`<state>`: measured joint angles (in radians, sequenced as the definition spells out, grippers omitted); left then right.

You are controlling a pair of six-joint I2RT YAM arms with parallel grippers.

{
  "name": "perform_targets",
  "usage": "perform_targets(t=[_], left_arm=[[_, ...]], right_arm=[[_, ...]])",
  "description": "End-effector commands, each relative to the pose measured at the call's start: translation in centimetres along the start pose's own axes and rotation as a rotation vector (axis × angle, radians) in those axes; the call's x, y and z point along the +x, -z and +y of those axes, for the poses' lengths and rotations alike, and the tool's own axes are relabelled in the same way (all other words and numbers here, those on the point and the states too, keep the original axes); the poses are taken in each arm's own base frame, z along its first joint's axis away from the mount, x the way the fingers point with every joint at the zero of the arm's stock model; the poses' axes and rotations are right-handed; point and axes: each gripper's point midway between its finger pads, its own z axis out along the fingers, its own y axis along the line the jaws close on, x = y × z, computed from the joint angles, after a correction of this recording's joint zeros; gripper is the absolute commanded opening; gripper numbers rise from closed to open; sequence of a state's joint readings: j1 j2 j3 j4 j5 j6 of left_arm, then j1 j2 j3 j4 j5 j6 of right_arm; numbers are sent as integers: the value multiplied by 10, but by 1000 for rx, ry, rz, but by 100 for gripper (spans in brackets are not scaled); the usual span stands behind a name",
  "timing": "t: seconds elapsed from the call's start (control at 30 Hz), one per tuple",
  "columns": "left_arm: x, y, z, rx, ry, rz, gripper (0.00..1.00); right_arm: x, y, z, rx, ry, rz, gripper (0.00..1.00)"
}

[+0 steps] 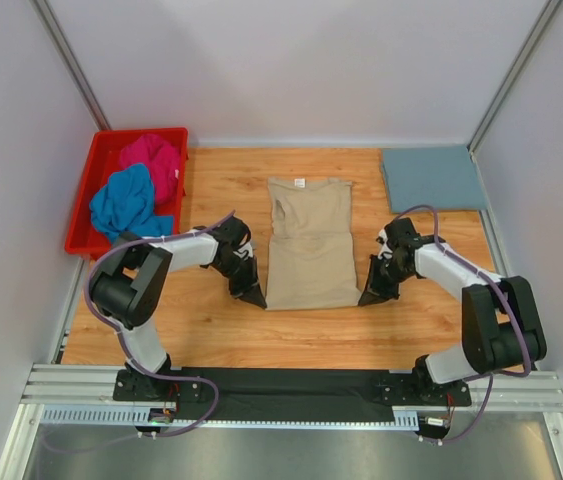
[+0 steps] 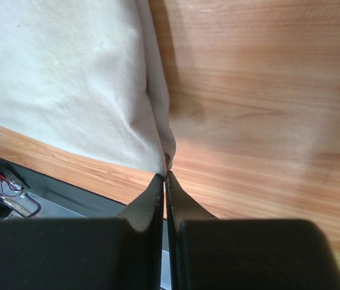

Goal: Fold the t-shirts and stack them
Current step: Fold the tshirt

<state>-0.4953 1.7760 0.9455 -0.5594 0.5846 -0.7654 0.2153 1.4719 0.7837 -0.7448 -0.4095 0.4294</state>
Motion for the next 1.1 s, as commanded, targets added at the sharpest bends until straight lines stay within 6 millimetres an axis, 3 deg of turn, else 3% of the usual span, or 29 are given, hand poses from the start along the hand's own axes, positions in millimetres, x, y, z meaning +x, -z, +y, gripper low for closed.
perform_targets(t=[0.0, 0.2, 0.33, 0.57, 0.8, 0.93, 1.07], left_arm=[[7, 15, -14, 17, -22, -32, 0], [7, 31, -31, 65, -34, -87, 0], [9, 48, -36, 35, -11, -112, 0], [8, 86, -61, 70, -40, -216, 0], [-9, 121, -83, 11, -80, -294, 0], [-29, 130, -95, -7, -75, -338, 0], [-57, 154, -122, 46, -89, -406, 0]], right_arm=[[3, 14, 3, -4, 16, -39, 0], [9, 29, 12, -51, 7, -80, 0], [6, 44, 24, -81, 12, -122, 0], [-9, 76, 46, -113, 42, -190, 0], [-39, 110, 75, -137, 61, -278, 0], [-67, 132, 93, -146, 92, -348, 0], [-95, 143, 105, -125, 120, -386, 0]])
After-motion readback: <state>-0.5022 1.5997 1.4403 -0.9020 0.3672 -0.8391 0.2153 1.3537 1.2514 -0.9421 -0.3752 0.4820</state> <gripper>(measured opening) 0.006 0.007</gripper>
